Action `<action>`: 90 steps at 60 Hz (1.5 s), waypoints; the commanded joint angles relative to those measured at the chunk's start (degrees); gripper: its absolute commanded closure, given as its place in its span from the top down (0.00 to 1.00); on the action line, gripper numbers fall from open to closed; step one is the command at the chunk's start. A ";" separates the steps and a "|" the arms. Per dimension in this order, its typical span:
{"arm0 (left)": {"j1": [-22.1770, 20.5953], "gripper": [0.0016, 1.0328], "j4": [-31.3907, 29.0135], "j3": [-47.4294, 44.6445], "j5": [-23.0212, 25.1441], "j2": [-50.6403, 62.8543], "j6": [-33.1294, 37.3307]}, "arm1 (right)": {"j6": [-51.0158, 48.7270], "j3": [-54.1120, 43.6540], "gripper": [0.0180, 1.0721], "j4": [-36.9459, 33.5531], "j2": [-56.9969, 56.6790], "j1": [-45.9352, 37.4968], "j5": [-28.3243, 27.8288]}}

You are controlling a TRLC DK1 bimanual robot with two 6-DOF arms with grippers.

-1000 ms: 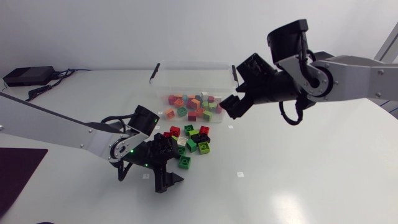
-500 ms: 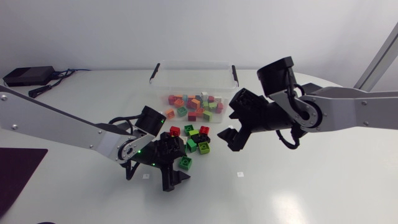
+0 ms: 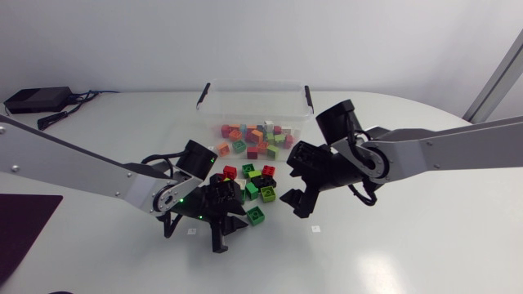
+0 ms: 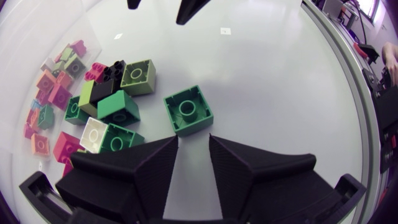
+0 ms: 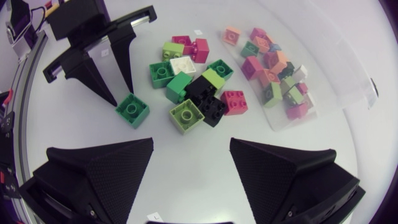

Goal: Place the duplo bricks in the container

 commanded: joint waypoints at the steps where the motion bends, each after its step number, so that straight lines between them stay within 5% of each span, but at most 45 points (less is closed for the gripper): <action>1: 1.03 0.30 -0.55 -2.72 0.29 -4.12 0.60 | -2.64 2.01 0.83 -0.67 3.39 0.77 -0.33; 16: 1.47 0.34 -0.02 -2.28 0.82 -3.07 0.07 | -4.04 3.77 0.83 -1.11 5.85 1.39 -0.33; 22: -0.37 0.70 -0.11 -1.23 0.73 -0.78 -0.54 | -4.13 2.63 0.83 -1.02 4.45 0.95 -0.33; 26: -1.51 0.81 -0.46 -0.17 0.73 0.71 -1.24 | -4.13 1.49 0.84 -1.02 3.22 0.68 -0.33; 59: -1.60 0.81 -1.95 6.51 -3.49 6.16 -6.34 | -3.95 -1.85 0.84 -1.11 -2.41 1.39 -0.33; 81: -0.55 0.81 -1.34 6.95 0.64 6.69 1.13 | -5.45 -4.49 0.83 -1.81 -7.07 -0.11 -1.30; 90: 0.16 0.80 -6.52 10.29 1.78 7.21 5.79 | -5.71 -4.49 0.84 -1.99 -8.65 -1.34 -2.44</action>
